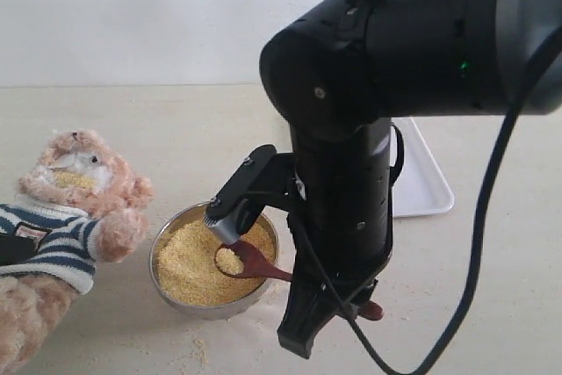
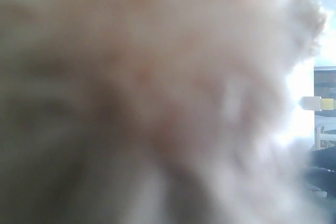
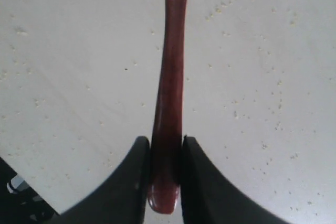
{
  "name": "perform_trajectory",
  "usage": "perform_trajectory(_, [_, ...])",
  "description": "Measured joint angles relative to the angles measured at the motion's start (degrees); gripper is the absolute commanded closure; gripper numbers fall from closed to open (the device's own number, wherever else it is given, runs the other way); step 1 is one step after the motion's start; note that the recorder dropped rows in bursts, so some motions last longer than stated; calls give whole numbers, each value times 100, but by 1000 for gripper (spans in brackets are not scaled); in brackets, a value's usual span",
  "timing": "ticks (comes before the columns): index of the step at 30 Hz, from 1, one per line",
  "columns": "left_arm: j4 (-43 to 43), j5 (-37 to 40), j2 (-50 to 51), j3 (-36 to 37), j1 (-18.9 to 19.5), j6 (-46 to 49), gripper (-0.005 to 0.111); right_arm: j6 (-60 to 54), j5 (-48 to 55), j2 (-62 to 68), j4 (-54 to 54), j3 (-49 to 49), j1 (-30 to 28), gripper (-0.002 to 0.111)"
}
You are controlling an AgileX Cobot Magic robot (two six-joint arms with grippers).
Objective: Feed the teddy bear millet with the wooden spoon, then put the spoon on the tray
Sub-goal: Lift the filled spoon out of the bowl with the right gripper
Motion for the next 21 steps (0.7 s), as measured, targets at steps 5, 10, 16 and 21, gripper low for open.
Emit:
perform_trajectory(5, [0, 0, 0, 0, 0, 0, 102, -108, -44, -50, 272, 9, -58, 108])
perform_trajectory(10, [0, 0, 0, 0, 0, 0, 102, -164, -123, -50, 405, 9, -92, 108])
perform_trajectory(16, [0, 0, 0, 0, 0, 0, 102, -276, -117, -50, 487, 9, -104, 108])
perform_trajectory(21, [0, 0, 0, 0, 0, 0, 102, -276, -146, -50, 487, 9, -114, 108])
